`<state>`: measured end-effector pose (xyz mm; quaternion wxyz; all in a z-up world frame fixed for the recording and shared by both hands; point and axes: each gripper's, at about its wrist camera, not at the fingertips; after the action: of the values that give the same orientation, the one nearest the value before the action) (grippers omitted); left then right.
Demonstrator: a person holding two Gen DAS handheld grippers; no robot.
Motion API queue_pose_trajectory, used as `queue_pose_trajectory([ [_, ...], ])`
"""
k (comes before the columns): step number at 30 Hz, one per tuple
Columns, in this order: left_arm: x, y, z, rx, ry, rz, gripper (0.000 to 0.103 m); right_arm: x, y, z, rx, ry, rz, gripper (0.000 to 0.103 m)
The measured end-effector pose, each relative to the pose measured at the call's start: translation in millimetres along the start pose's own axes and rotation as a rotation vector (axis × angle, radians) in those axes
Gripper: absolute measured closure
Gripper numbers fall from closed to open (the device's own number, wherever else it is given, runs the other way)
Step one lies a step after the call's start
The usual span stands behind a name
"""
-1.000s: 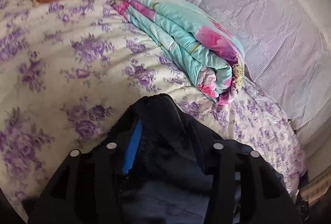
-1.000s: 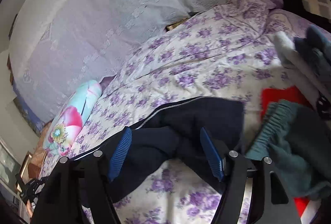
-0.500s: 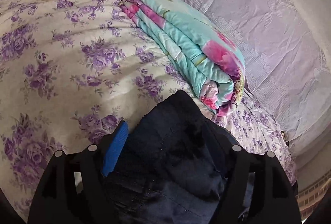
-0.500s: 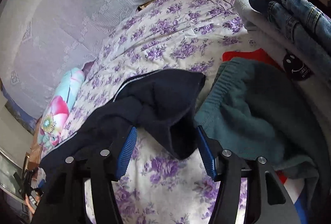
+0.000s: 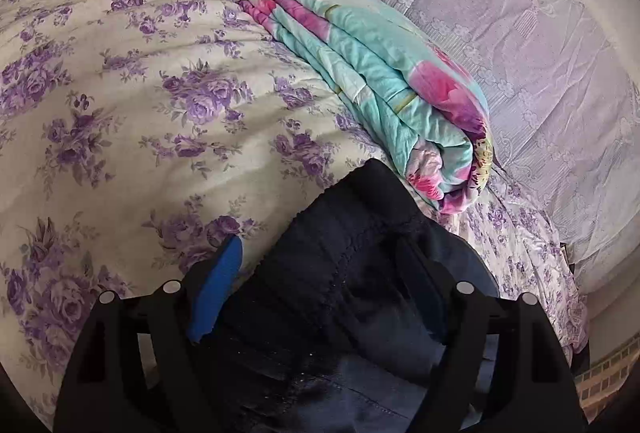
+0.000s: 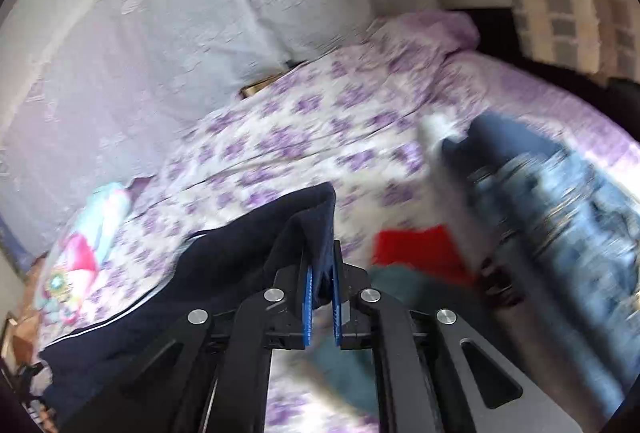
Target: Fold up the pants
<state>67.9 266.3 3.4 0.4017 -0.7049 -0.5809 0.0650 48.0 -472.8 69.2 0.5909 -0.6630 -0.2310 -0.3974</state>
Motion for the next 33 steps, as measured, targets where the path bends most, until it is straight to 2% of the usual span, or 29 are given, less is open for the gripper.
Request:
queue_pose_trajectory([
  [1, 0.4, 1.3, 0.6, 0.004, -0.002, 0.008, 0.027, -6.3, 6.0, -9.6, -0.076, -0.008, 0.050, 0.084],
  [2, 0.7, 2.6, 0.6, 0.009, -0.003, 0.015, 0.027, -13.0, 8.1, -16.0, -0.085, -0.002, 0.067, 0.095],
  [4, 0.4, 4.2, -1.2, 0.017, 0.006, 0.022, 0.026, -18.7, -1.1, -20.2, -0.028, 0.054, 0.027, 0.092],
  [6, -0.2, 4.7, -4.5, 0.021, 0.025, 0.027, 0.023, -14.1, -21.8, -16.6, -0.004, 0.098, -0.063, 0.074],
  [7, -0.7, 4.5, -5.9, 0.020, 0.034, 0.028, 0.022, -13.7, -33.4, -11.5, 0.016, 0.105, -0.117, 0.055],
  [8, -1.0, 4.5, -6.9, 0.020, 0.039, 0.029, 0.021, -12.8, -40.9, -0.1, 0.054, 0.087, -0.151, 0.052],
  [13, 5.5, 14.2, -8.0, 0.022, 0.047, 0.074, 0.020, -13.4, -34.8, 87.3, 0.309, -0.102, -0.078, 0.052],
  [16, 12.9, 20.5, -4.4, -0.003, 0.040, 0.130, 0.020, -24.2, -30.9, 132.8, 0.410, -0.184, -0.016, 0.049],
  [21, 29.0, 27.7, -5.4, -0.041, 0.058, 0.168, 0.020, -40.7, -38.5, 175.6, 0.450, -0.298, 0.023, 0.047],
  [24, 40.8, 29.1, -9.7, 0.012, 0.154, 0.114, 0.020, -47.3, -54.5, 192.0, 0.512, -0.325, 0.041, 0.047],
  [27, 45.8, 40.6, -12.7, 0.004, 0.204, 0.138, 0.020, -47.9, -58.9, 214.9, 0.570, -0.350, 0.052, 0.045],
  [28, 45.1, 44.2, -16.2, 0.008, 0.223, 0.142, 0.020, -48.0, -59.0, 221.5, 0.577, -0.358, 0.051, 0.041],
  [29, 44.0, 47.9, -20.9, 0.030, 0.256, 0.130, 0.020, -47.7, -56.4, 227.8, 0.573, -0.369, 0.055, 0.037],
  [31, 42.4, 61.6, -29.9, 0.109, 0.320, 0.118, 0.014, -44.5, -46.4, 235.6, 0.540, -0.398, 0.081, 0.037],
  [33, 46.5, 77.2, -29.6, 0.148, 0.304, 0.156, 0.006, -30.5, -33.5, 230.0, 0.490, -0.406, 0.099, 0.037],
])
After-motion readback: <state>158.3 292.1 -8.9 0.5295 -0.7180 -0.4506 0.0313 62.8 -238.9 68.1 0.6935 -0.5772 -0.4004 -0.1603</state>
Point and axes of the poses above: each gripper's, at about its wrist camera, not at the fingertips, and y roughly the way its jaws point, z to its left, x to its top, and after that the axes turned 15 degrees about -y, right-handed
